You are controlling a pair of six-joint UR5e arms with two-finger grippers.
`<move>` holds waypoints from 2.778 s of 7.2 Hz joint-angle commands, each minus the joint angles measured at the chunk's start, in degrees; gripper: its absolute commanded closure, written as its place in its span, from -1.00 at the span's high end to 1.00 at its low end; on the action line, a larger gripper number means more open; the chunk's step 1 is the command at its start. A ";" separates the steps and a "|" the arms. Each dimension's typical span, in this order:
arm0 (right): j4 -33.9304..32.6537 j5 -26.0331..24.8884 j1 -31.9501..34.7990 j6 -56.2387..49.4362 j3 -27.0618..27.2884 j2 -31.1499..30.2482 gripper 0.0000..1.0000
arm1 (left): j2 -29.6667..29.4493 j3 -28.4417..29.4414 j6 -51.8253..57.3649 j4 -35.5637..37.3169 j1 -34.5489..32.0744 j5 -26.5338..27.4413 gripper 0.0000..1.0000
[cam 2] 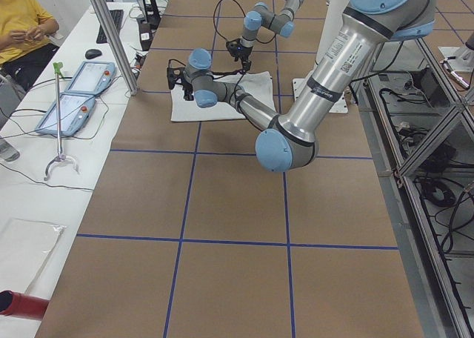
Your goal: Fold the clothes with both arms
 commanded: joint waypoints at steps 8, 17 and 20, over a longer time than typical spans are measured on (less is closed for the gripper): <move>7.93 1.23 9.23 -5.26 -17.56 6.34 1.00 | 0.82 -1.25 -0.13 0.01 0.07 -0.07 -0.05; 14.68 5.98 14.26 0.49 -35.01 20.82 1.00 | 1.26 -1.25 -0.13 0.01 0.16 -0.07 -0.04; 14.96 3.18 13.65 0.49 -41.09 23.56 1.00 | 1.96 -1.25 -0.04 -0.16 0.16 -0.07 -0.03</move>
